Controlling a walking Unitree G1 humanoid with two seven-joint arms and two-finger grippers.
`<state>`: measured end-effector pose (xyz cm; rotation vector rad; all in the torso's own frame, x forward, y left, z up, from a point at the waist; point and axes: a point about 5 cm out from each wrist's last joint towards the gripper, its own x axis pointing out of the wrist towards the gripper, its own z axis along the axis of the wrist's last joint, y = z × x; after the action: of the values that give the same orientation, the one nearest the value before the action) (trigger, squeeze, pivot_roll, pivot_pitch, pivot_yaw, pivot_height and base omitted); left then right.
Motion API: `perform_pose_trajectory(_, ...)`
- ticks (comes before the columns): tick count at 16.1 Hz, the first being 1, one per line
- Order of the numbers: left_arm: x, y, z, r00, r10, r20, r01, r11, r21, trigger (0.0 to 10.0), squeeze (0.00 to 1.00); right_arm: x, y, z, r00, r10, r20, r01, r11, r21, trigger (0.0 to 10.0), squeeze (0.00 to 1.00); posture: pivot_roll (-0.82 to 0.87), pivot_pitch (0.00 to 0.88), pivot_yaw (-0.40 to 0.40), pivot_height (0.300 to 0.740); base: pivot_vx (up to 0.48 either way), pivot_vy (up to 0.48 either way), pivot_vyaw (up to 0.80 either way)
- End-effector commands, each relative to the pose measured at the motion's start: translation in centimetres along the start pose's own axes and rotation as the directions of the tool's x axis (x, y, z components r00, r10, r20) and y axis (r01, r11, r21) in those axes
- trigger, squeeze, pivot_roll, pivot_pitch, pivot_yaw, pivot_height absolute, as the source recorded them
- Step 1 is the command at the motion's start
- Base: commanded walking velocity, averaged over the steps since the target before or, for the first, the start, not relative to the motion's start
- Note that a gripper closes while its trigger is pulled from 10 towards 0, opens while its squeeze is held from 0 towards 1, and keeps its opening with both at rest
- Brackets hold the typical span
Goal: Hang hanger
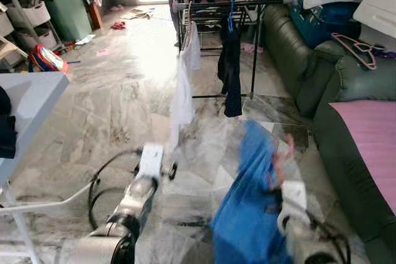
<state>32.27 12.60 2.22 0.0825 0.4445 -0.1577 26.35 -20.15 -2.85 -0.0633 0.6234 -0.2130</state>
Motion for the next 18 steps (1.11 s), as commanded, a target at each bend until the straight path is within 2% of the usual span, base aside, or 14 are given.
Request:
perform_pose_trajectory(1,-0.3,0.1,-1.1,0.999,0.005,-0.041,-0.004,1.0,0.015,10.0,0.0,0.0,0.1,0.3,1.0,-0.009,0.015,0.009,1.0,0.013,10.0,0.0,-0.07,0.03,0.057,0.74,0.0,0.0,0.0)
perform_pose_trajectory(3,-1.1,0.6,-3.7,0.991,0.034,-0.133,-0.03,0.999,0.03,10.0,0.0,-0.1,0.3,-0.4,1.0,-0.006,-0.011,0.006,1.0,0.007,10.0,0.0,-0.07,0.029,0.055,0.74,0.0,0.0,0.0)
perform_pose_trajectory(4,-2.1,1.6,-6.1,0.975,0.074,-0.212,-0.064,0.997,0.05,10.0,0.0,-0.4,0.5,-1.3,0.999,0.008,-0.043,-0.007,1.0,0.015,10.0,0.0,-0.07,0.027,0.053,0.74,0.0,0.0,0.0)
perform_pose_trajectory(6,-2.8,2.2,-7.4,0.964,0.088,-0.252,-0.074,0.995,0.063,10.0,0.0,-0.6,0.6,-2.0,0.998,0.017,-0.058,-0.017,1.0,0.001,10.0,0.0,-0.07,0.026,0.049,0.74,0.0,0.0,0.0)
perform_pose_trajectory(8,-3.7,2.9,-8.9,0.952,0.103,-0.289,-0.08,0.993,0.09,10.0,0.0,-0.9,0.9,-2.8,0.996,0.033,-0.079,-0.038,0.998,-0.054,10.0,0.0,-0.06,0.023,0.043,0.74,0.0,0.0,0.0)
perform_pose_trajectory(13,-4.0,3.0,-9.5,0.944,0.116,-0.307,-0.095,0.992,0.082,10.0,0.0,-1.3,1.8,-3.8,0.992,0.059,-0.11,-0.067,0.995,-0.07,10.0,0.0,-0.05,0.02,0.027,0.74,0.0,0.0,0.0)
perform_pose_trajectory(18,-4.2,2.9,-9.9,0.939,0.116,-0.323,-0.092,0.992,0.089,10.0,0.0,-1.4,1.7,-4.1,0.991,0.054,-0.12,-0.064,0.995,-0.076,10.0,0.0,-0.05,0.021,0.031,0.74,0.0,0.0,0.0)
